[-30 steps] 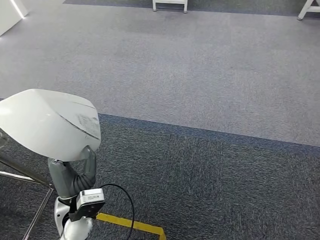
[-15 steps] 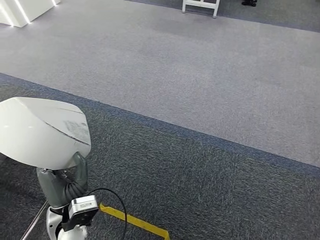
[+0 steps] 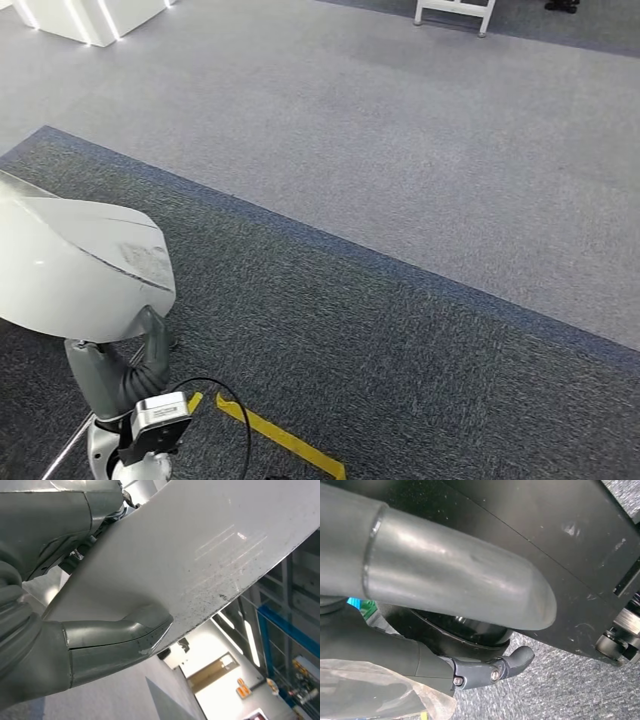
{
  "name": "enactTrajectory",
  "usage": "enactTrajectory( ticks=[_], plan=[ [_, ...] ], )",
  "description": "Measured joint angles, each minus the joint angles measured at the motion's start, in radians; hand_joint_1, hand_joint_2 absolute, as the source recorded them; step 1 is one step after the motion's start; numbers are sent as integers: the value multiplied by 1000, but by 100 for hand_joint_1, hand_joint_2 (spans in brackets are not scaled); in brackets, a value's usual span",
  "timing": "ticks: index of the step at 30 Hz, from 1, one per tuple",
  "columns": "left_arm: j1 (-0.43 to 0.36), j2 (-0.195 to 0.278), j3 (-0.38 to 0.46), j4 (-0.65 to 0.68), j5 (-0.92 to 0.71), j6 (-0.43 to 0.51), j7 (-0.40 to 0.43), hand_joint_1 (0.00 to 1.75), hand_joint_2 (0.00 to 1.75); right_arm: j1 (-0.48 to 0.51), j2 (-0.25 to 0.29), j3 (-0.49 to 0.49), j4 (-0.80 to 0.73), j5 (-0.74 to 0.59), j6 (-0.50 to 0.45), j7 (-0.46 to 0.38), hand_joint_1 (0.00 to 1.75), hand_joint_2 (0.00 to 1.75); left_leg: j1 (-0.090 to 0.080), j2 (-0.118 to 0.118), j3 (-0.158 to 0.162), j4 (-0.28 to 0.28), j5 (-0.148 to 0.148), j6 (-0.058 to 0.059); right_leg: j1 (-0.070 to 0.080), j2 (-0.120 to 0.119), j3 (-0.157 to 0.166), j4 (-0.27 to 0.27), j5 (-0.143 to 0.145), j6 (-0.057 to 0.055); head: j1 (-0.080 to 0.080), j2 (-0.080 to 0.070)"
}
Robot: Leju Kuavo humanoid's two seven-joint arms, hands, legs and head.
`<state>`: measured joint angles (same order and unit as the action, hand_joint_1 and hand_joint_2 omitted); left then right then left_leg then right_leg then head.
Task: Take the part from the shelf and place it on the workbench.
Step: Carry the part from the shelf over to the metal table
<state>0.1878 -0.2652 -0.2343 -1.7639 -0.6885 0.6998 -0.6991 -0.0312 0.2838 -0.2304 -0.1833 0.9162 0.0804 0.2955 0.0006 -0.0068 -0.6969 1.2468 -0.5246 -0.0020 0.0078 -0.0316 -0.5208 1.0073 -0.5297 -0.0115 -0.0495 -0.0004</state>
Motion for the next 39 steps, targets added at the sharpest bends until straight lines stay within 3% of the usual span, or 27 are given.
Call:
enactTrajectory(
  ticks=[2,4,6,8,10,12,13,14,16,17,19,20,22,24,26,27,29,30,31,33,35,37,39],
  plan=[
    [0,0,0,0,0,0,0,175,175,2,0,0,-1,0,0,1,0,0,-9,35,61,-129,57,14,5,-14,9,0,-8,3,0,0],
    [-1,-1,1,0,0,0,0,175,175,4,0,0,-2,-1,1,1,0,0,-19,60,89,-195,64,26,11,-27,10,1,-14,9,0,0],
    [1,-2,3,-1,1,0,0,175,175,5,0,-1,-3,-1,1,2,0,0,-17,48,92,-209,58,33,15,-40,12,-2,-19,16,0,0],
    [2,-3,5,-1,2,0,0,175,175,4,0,-1,-4,-2,2,0,0,0,-9,32,98,-219,61,40,16,-18,4,18,-38,25,3,0],
    [2,-4,5,-1,5,1,0,175,175,1,0,0,-5,-3,5,-4,0,0,-3,18,102,-224,62,47,14,22,-44,119,-90,35,9,0],
    [2,-4,6,-1,8,0,0,175,175,-5,0,0,-6,-4,7,-7,0,0,-2,0,104,-224,60,51,13,37,-107,251,-140,40,12,0],
    [2,-4,6,-1,9,0,0,175,175,-7,0,0,-7,-5,7,-7,0,0,-2,-11,105,-224,60,51,12,39,-122,281,-141,42,12,0],
    [3,-4,6,-1,9,0,0,175,175,-9,0,0,-7,-5,7,-7,0,0,-2,-24,108,-223,59,50,11,40,-120,272,-121,43,12,0],
    [3,-4,7,-1,10,0,0,175,175,-9,0,0,-7,-6,10,-6,0,0,0,-50,112,-221,57,46,4,58,-72,157,-43,46,12,0],
    [2,-4,7,-1,10,0,0,175,175,-8,0,0,-7,-6,13,-7,0,0,-1,-62,111,-216,56,42,-2,82,-47,93,-14,49,14,0],
    [2,-4,8,-1,10,0,0,175,175,-6,1,0,-6,-7,18,-8,0,0,-3,-81,99,-208,57,33,-9,119,-17,23,-1,45,15,0],
    [3,-4,9,-1,11,0,0,175,175,-6,1,0,-5,-7,19,-9,0,0,-3,-90,92,-206,60,28,-9,124,-13,17,-6,40,15,0],
    [4,-4,10,-1,10,0,0,175,175,-7,3,0,-6,-8,19,-9,0,0,-2,-100,86,-203,62,19,-10,106,-9,13,-6,27,13,0],
    [4,-4,11,-1,10,0,0,175,175,-6,4,0,-6,-7,19,-8,0,0,-4,-66,69,-161,35,9,-13,83,-3,9,-5,14,7,0],
    [3,-4,11,-1,10,0,0,175,175,-4,5,-1,-6,-7,19,-6,0,0,-3,-19,18,-49,-22,0,-9,59,0,7,-8,4,0,0],
    [3,-3,11,-1,10,0,0,175,175,-3,5,-1,-6,-7,18,-5,0,0,-1,-10,-13,18,-49,-2,-7,46,1,8,-10,1,0,0],
    [3,-3,11,-1,11,0,0,175,175,0,5,-1,-7,-7,18,-3,0,0,2,-5,-41,76,-53,-2,-3,24,6,8,-15,-3,0,0],
    [4,-3,11,-1,11,0,0,175,175,1,5,-1,-8,-7,18,-2,0,0,2,-4,-30,53,-27,1,-1,14,10,8,-18,-4,0,0],
    [4,-3,12,-1,11,0,0,175,175,2,5,-1,-8,-7,18,-1,0,0,1,3,-2,-6,12,6,1,6,16,8,-23,-4,0,0],
    [3,-3,12,-1,10,0,0,175,175,5,5,-1,-10,-6,18,0,0,0,-11,41,57,-127,62,23,6,-7,23,7,-33,1,0,0],
    [2,-4,12,-1,11,0,0,175,175,8,5,-1,-11,-6,17,0,0,0,-23,69,80,-182,58,36,12,-20,24,5,-39,8,0,0],
    [3,-4,12,-1,12,0,0,175,175,9,4,-1,-12,-6,17,0,0,0,-20,56,85,-200,54,42,16,-34,30,0,-42,15,0,0],
    [3,-4,12,-1,15,0,0,175,175,9,4,-1,-13,-6,17,-2,0,0,-10,39,92,-213,57,47,18,-14,21,23,-61,24,2,0]
  ],
)
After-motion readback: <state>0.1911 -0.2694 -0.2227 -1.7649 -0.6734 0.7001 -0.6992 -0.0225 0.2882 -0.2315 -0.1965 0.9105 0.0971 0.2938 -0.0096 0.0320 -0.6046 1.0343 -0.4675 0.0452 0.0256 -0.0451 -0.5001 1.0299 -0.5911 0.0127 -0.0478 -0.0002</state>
